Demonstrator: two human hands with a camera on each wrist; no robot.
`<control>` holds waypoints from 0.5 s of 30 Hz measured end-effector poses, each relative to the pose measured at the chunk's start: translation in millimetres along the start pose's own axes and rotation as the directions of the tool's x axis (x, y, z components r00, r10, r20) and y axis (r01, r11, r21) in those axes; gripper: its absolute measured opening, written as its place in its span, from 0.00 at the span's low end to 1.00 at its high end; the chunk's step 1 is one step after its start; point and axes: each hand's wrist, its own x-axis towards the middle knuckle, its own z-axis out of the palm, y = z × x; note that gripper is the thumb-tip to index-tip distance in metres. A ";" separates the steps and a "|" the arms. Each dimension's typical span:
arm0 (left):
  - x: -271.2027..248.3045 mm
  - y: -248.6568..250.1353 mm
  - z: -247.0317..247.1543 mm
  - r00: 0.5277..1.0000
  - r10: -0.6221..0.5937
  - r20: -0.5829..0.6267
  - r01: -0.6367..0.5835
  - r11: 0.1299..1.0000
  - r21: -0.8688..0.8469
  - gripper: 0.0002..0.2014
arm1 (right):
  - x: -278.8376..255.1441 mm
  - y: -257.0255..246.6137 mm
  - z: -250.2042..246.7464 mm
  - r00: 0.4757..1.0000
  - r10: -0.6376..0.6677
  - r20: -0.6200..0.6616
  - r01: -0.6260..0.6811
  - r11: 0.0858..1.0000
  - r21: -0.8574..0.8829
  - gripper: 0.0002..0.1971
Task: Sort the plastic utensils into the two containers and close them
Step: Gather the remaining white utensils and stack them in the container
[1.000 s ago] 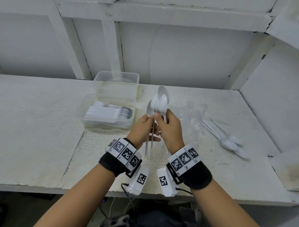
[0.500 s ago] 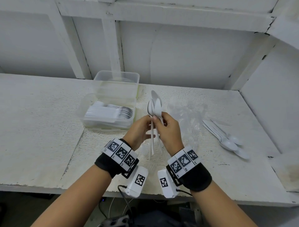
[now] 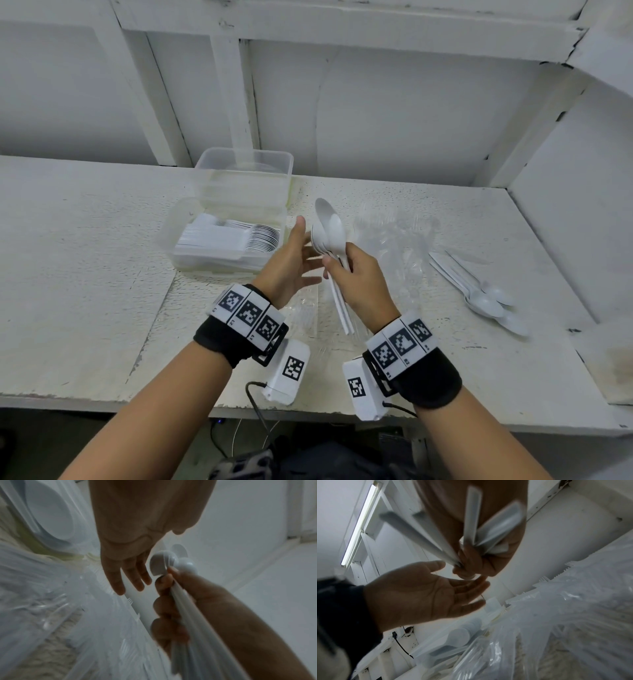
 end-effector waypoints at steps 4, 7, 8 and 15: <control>3.2 6.1 5.0 0.997 0.049 -0.058 -0.056 0.992 -0.115 0.15 | -3.6 -0.3 4.6 0.998 0.028 0.054 -0.029 1.000 0.005 0.04; 5.7 3.1 8.1 0.992 0.097 -0.075 -0.104 0.990 -0.092 0.13 | -3.2 -1.5 5.5 0.995 0.081 0.061 -0.082 0.997 0.014 0.06; 5.8 1.9 8.7 0.991 0.109 -0.083 -0.117 0.989 -0.094 0.13 | -3.0 -1.7 4.9 0.994 0.095 0.062 -0.096 0.995 0.013 0.06; 9.9 3.4 11.3 0.965 0.069 -0.252 -0.145 0.944 -0.295 0.12 | -4.4 -5.9 -2.4 0.990 0.139 0.006 -0.139 0.989 0.048 0.09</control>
